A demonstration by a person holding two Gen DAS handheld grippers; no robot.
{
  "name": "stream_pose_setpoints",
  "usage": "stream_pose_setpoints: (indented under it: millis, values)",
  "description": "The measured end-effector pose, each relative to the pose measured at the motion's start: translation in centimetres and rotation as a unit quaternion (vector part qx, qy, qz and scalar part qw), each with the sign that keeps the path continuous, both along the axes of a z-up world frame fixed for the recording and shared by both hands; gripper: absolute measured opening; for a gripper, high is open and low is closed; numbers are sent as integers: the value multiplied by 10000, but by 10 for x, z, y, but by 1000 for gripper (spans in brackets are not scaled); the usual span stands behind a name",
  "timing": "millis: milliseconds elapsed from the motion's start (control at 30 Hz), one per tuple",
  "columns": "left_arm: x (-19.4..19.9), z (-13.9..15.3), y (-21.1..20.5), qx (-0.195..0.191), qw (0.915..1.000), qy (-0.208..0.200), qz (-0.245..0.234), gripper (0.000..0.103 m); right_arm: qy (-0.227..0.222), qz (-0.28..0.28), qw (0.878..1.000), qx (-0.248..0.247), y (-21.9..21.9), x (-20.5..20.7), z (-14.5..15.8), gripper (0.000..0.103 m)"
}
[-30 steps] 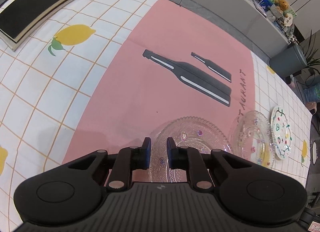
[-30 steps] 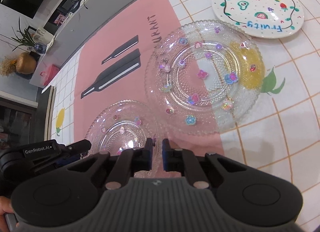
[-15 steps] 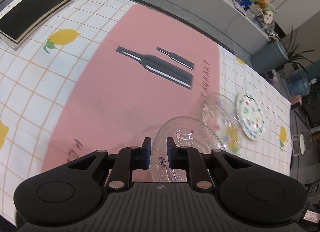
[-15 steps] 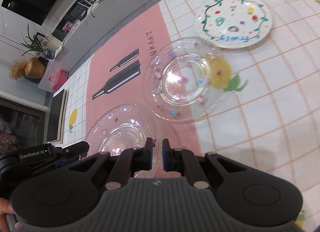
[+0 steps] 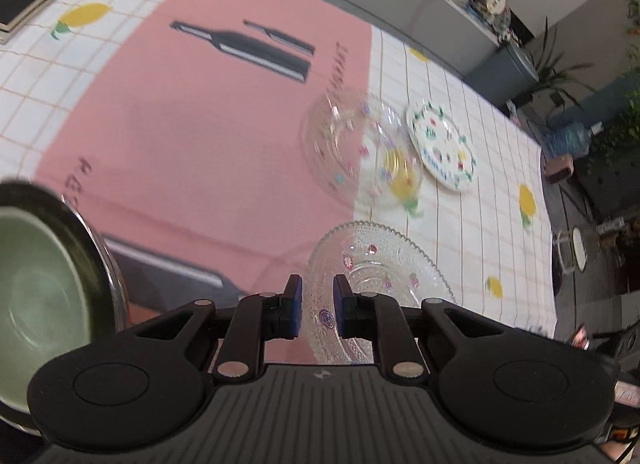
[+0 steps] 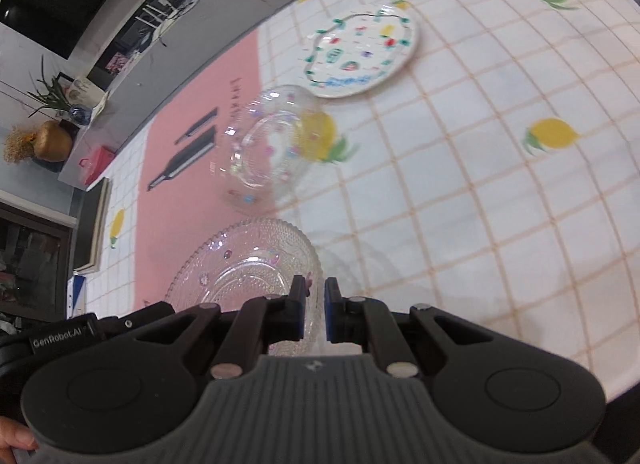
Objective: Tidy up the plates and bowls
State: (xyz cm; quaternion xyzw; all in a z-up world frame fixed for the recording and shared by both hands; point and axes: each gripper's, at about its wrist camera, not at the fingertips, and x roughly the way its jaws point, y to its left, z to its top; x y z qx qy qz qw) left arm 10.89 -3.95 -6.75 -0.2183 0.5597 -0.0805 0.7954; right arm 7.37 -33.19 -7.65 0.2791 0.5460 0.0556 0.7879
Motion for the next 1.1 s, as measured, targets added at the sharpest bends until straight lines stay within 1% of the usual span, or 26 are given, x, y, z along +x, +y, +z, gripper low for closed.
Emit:
stream_pose_setpoints:
  millis: [333, 600, 700, 933, 1100]
  values:
    - [-30, -30, -8, 91, 9996, 268, -63, 18, 231, 164, 9996, -76, -4, -21, -25, 7]
    - [-43, -45, -10, 271, 9992, 307, -13, 18, 308, 322, 9988, -190, 2, -25, -35, 7]
    - [-45, -46, -11, 374, 9990, 260, -18, 18, 310, 318, 9989, -138, 3, -25, -37, 7]
    - [-42, -52, -8, 404, 9989, 222, 123, 18, 242, 280, 9992, -158, 8, -18, -39, 8]
    - [-37, -56, -7, 407, 9988, 224, 169, 18, 197, 306, 9989, -306, 15, -11, -39, 10]
